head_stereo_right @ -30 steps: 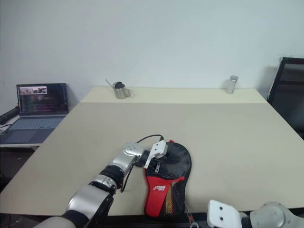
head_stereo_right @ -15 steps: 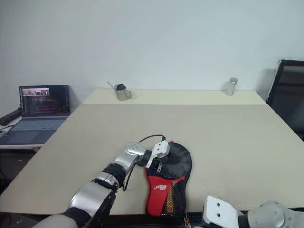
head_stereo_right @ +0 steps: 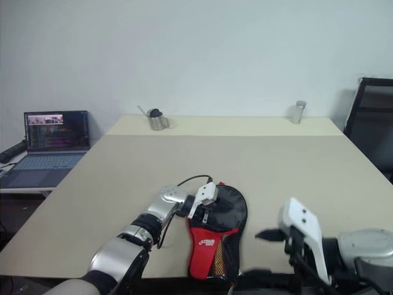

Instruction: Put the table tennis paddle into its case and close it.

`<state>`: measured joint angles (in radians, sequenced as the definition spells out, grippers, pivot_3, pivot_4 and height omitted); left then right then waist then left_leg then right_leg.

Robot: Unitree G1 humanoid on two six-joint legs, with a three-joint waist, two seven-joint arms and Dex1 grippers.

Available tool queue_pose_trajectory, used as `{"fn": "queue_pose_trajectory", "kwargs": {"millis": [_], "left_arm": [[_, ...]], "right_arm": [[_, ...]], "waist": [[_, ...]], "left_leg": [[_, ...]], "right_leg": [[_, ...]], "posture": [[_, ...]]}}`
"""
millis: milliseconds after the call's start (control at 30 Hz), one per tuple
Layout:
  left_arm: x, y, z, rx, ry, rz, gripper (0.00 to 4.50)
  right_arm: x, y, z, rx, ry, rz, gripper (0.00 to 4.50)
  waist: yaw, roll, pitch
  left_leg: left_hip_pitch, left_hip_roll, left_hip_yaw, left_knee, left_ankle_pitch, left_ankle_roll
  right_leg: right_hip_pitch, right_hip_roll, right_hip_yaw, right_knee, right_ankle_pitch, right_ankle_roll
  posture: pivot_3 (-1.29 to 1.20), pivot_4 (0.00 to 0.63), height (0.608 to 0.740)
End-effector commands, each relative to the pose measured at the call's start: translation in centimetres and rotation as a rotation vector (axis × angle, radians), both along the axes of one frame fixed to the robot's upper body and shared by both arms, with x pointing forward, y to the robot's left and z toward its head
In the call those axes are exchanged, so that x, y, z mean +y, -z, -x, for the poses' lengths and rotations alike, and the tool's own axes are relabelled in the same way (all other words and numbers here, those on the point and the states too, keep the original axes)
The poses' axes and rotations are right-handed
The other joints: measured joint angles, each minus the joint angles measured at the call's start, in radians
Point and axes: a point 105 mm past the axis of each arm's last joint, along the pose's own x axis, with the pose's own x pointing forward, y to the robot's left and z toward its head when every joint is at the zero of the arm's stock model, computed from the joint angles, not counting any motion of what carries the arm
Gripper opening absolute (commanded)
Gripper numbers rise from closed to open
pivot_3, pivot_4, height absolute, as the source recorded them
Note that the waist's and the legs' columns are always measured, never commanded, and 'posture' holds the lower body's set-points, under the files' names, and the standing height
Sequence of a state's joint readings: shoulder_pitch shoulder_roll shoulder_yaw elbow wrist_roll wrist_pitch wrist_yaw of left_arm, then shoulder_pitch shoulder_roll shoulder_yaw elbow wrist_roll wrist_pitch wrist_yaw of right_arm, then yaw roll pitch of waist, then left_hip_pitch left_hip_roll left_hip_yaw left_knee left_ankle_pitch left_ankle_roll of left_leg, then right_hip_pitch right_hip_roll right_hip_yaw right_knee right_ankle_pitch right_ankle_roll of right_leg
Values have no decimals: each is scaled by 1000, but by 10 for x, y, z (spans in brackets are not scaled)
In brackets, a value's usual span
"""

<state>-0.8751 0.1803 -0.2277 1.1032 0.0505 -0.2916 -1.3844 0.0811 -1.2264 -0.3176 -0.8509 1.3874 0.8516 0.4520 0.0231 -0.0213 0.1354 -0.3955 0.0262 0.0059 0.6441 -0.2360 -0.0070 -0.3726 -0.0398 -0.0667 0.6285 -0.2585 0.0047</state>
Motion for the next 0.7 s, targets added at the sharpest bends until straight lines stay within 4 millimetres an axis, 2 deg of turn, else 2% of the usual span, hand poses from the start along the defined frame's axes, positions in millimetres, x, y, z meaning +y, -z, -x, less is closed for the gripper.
{"fn": "queue_pose_trajectory", "kwargs": {"millis": [33,167,233,400,533,633,700], "left_arm": [[17,44,21,157,-45,-80,4500],[19,45,23,160,-62,-48,4500],[19,45,23,154,-80,-20,4500],[16,41,22,144,-108,16,4500],[16,24,14,108,-127,75,4500],[24,-6,7,42,-137,143,4500],[27,-18,6,23,-145,163,4500]], "right_arm": [[-4,-6,-28,-115,78,-40,4456],[-6,-5,-57,-198,140,-82,4456],[-8,-12,-79,-255,195,-134,4456],[-7,-18,-93,-290,194,-163,4456],[-11,-15,-97,-279,177,-158,4456],[-18,-12,-102,-264,174,-161,4456],[-23,-10,-104,-255,172,-161,4456]], "waist": [[-1,1,-1],[-2,4,-2],[-6,6,-3],[-4,8,-3],[-3,9,-3],[-5,6,2],[-11,5,8]], "left_leg": [[0,0,0,0,0,0],[0,0,1,-2,0,0],[1,1,2,-2,0,0],[0,1,1,-3,0,0],[-1,1,2,-4,-1,1],[-2,1,2,-4,-1,1],[-4,2,2,-4,-1,1]], "right_leg": [[0,0,0,0,0,0],[-1,0,1,0,0,0],[-1,1,1,0,0,1],[-2,2,0,0,2,4],[-3,2,1,1,2,4],[-5,3,1,2,2,3],[-8,4,2,3,2,3]], "posture": [[0,150,740],[0,150,740],[0,150,740],[0,150,740],[0,150,740],[0,150,740],[0,150,740]]}}
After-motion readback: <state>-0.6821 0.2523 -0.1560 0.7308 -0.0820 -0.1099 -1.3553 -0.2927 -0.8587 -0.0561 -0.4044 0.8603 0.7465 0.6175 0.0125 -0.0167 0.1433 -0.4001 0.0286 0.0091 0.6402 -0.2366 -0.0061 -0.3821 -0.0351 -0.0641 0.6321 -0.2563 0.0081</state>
